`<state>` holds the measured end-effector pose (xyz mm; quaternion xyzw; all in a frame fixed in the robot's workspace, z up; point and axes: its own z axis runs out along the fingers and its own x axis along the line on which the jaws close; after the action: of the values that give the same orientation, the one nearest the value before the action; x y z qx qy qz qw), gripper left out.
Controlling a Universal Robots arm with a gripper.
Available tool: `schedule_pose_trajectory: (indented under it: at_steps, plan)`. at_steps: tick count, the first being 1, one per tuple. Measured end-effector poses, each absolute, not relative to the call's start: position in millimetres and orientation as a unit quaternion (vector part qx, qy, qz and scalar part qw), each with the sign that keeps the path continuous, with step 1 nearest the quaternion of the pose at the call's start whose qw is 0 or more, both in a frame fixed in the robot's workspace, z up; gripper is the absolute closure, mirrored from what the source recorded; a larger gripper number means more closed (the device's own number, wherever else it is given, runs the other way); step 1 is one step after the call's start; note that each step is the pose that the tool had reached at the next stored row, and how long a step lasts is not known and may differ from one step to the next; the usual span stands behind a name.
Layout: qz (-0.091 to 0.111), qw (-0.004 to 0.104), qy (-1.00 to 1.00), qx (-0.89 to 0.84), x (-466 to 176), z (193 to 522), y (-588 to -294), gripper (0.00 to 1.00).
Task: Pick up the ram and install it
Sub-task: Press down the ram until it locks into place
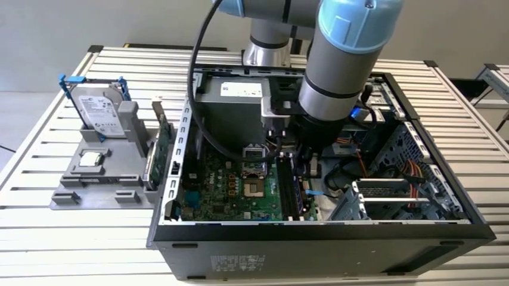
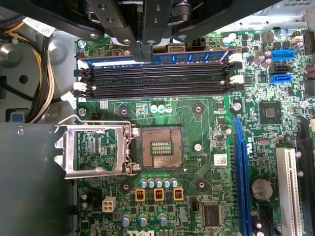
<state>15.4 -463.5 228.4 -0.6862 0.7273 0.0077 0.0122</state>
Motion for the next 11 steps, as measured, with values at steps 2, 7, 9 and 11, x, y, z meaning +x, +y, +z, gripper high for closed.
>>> schedule_pose_trajectory:
  at_steps: [2, 7, 9, 11]
  plan:
    - [0.008, 0.012, 0.727, -0.686, 15.5, 226.7, -463.5, 1.00]
    - [0.008, 0.013, 0.727, -0.686, 15.5, 221.7, -463.8, 1.00]
    - [0.009, 0.013, 0.727, -0.686, 15.5, 219.4, -463.7, 1.00]
    - [0.009, 0.013, 0.727, -0.686, 15.6, 217.6, -463.5, 1.00]
